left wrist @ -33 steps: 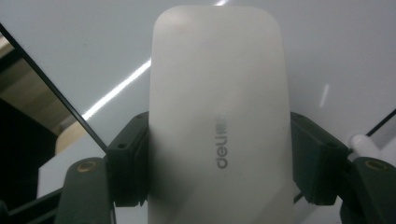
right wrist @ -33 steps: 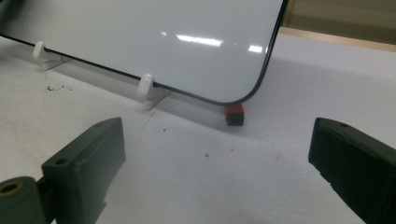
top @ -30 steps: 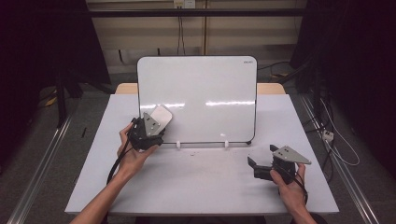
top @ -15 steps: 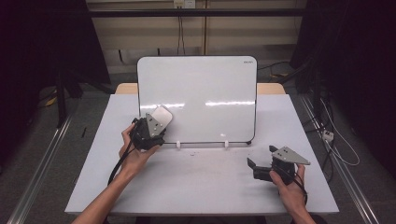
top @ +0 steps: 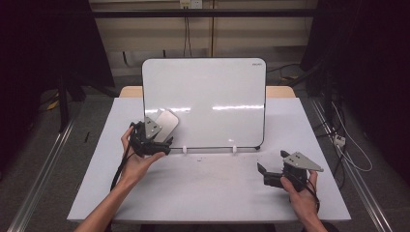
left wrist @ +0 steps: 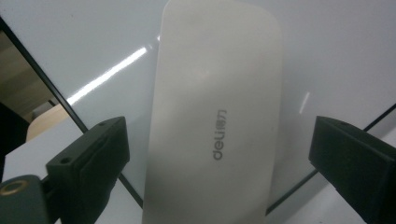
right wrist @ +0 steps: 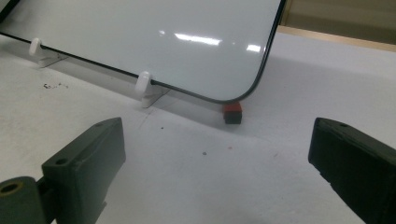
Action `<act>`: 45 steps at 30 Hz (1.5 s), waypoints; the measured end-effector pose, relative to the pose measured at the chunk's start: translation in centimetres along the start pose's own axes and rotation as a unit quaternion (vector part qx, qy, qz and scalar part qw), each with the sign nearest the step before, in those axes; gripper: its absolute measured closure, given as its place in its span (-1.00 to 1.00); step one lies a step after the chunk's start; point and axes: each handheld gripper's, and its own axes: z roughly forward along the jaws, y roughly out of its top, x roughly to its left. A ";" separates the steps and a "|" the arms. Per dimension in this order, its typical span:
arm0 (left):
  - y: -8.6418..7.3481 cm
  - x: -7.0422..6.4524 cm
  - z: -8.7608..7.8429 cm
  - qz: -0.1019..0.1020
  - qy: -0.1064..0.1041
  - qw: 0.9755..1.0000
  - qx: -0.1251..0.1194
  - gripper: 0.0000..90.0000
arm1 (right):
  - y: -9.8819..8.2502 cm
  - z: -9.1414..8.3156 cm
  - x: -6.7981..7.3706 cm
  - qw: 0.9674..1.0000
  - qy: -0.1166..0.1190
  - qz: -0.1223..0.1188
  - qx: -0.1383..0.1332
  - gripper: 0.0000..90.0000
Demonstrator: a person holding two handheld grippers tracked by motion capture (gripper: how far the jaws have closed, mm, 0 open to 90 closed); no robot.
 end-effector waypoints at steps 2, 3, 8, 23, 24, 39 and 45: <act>0.0 0.3 -0.5 -0.017 -0.014 1.000 -0.007 -0.89 | 0.0 -0.1 0.1 1.000 0.001 -0.001 -0.001 -0.91; 0.0 0.4 -0.7 -0.025 -0.022 0.999 -0.010 -0.89 | 0.0 -0.1 0.1 1.000 0.001 -0.001 -0.001 -0.91; 0.0 0.6 -1.9 -0.040 -0.061 0.997 -0.017 -0.90 | 0.0 -0.2 0.0 1.000 0.001 0.000 -0.002 -0.91; -1.5 -0.4 -4.8 -0.082 -0.055 0.995 -0.034 -0.89 | 0.0 -0.1 0.1 1.000 0.001 0.000 -0.001 -0.91; -1.7 -0.4 -5.0 -0.081 -0.052 0.995 -0.033 -0.89 | 0.0 -0.1 0.1 1.000 0.001 0.000 -0.001 -0.91; -4.2 0.1 -7.4 -0.095 -0.032 0.994 -0.033 -0.89 | 0.0 0.2 0.3 1.000 0.004 0.000 0.003 -0.91; -5.8 0.0 -8.0 -0.097 -0.013 0.995 -0.032 -0.89 | 0.0 0.2 0.2 1.000 0.004 0.001 0.003 -0.91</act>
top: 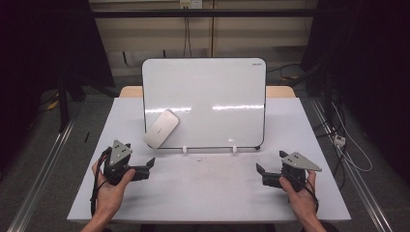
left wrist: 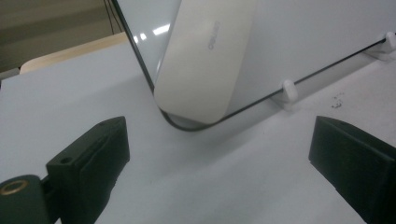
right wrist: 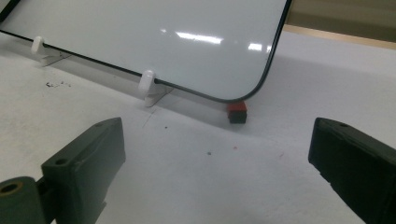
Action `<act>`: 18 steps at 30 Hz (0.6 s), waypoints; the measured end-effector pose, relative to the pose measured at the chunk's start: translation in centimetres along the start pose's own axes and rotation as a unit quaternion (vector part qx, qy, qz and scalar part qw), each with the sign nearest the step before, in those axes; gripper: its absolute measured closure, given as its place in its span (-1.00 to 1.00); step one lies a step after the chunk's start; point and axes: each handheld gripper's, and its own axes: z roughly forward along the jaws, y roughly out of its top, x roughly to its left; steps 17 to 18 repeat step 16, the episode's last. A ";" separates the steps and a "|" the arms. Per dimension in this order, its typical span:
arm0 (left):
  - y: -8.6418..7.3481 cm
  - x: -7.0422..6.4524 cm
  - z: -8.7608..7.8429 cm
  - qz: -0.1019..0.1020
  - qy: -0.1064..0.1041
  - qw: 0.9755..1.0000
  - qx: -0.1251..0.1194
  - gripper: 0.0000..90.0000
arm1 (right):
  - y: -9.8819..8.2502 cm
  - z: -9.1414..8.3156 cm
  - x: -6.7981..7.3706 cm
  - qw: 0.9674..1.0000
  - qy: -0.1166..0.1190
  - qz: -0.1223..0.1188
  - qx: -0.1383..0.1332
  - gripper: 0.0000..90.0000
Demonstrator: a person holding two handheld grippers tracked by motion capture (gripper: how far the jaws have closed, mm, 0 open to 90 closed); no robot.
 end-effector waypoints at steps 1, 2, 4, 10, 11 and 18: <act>-0.2 0.0 -0.1 -0.003 0.004 1.000 -0.001 -0.89 | 0.0 0.0 0.0 1.000 0.000 0.000 0.000 -0.91; -0.4 0.1 -0.2 -0.004 0.002 1.000 0.001 -0.89 | 0.0 0.0 0.0 1.000 0.000 0.000 0.000 -0.91; -0.8 0.1 -0.4 -0.020 -0.006 1.000 -0.002 -0.89 | 0.0 0.0 0.0 1.000 0.000 0.000 0.000 -0.91; -2.4 -0.1 -0.8 -0.033 -0.016 0.999 -0.006 -0.89 | 0.0 0.1 -0.1 1.000 0.000 0.000 0.003 -0.91; -2.5 -0.1 -0.9 -0.035 -0.015 0.999 -0.008 -0.89 | 0.0 0.1 -0.1 1.000 0.000 -0.001 0.002 -0.91; -2.5 0.1 -1.2 -0.036 -0.001 0.999 -0.023 -0.86 | -0.1 -0.2 -0.3 1.000 -0.002 0.002 0.000 -0.91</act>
